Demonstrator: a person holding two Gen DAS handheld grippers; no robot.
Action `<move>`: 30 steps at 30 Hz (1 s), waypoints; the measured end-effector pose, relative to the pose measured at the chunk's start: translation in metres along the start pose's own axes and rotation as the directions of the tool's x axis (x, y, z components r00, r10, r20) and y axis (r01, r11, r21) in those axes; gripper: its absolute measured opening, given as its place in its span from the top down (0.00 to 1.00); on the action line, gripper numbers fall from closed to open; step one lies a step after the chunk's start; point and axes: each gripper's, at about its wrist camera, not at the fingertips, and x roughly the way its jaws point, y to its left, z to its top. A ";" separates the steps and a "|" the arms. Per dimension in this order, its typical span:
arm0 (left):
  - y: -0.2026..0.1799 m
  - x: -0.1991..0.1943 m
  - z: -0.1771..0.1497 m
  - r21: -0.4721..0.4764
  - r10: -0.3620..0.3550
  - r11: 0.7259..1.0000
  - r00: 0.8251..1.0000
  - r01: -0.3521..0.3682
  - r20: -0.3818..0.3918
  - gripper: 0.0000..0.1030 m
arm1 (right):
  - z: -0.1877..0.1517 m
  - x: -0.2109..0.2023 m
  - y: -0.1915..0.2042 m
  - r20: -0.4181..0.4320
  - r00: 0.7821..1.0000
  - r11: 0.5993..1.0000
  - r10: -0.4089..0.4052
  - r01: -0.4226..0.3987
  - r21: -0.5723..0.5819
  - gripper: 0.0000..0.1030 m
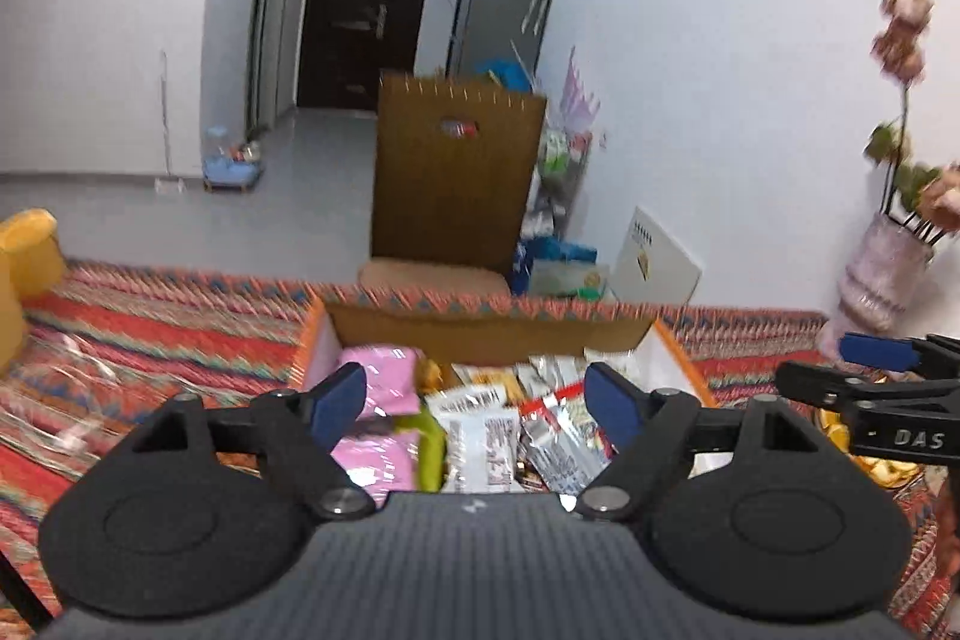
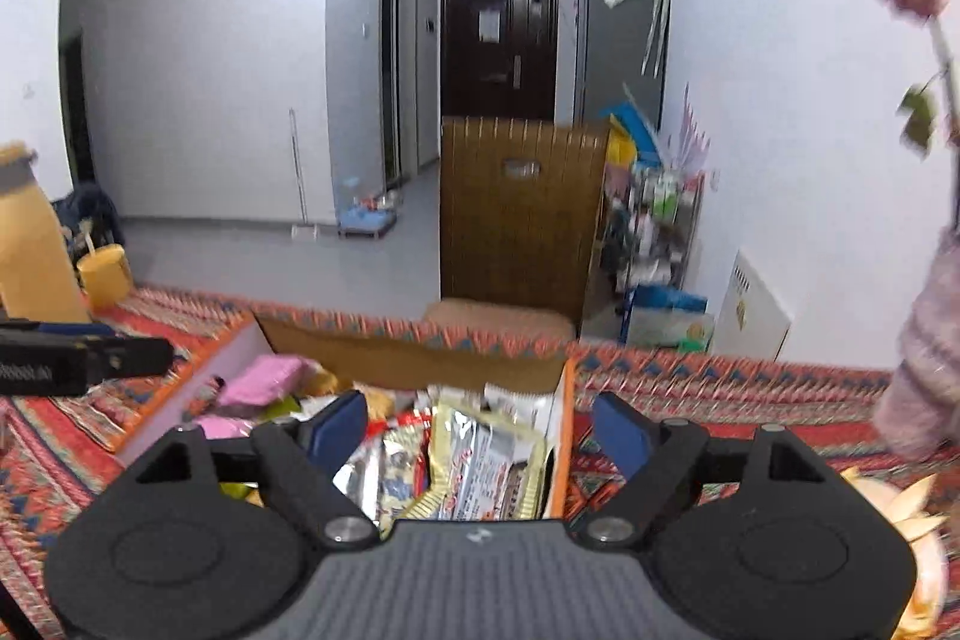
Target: Organize snacks
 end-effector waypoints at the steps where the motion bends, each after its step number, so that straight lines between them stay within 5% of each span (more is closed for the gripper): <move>1: -0.002 -0.016 0.003 0.017 0.008 1.000 1.000 -0.009 0.016 0.20 | 0.002 -0.015 0.001 0.016 1.000 1.000 -0.004 0.004 -0.003 0.17; 6: -0.010 -0.107 -0.004 0.113 -0.012 0.994 0.994 -0.001 0.109 0.05 | 0.006 -0.103 0.007 0.109 0.994 1.000 -0.007 0.009 -0.019 0.08; 10: -0.019 -0.176 -0.022 0.158 0.004 0.987 0.983 -0.034 0.184 0.04 | -0.004 -0.165 0.012 0.157 0.988 0.999 -0.010 0.016 -0.039 0.00; 16: -0.031 -0.270 -0.058 0.172 0.009 0.983 0.965 -0.056 0.262 0.00 | -0.040 -0.252 0.023 0.242 0.970 0.999 0.006 0.007 -0.052 0.00; 26: -0.047 -0.406 -0.168 0.194 0.015 0.976 0.914 -0.103 0.407 0.00 | -0.143 -0.384 0.038 0.315 0.947 0.996 0.063 -0.039 -0.083 0.00; 30: -0.041 -0.436 -0.224 0.174 0.028 0.979 0.911 -0.109 0.411 0.00 | -0.189 -0.425 0.051 0.329 0.940 0.993 0.086 -0.052 -0.109 0.00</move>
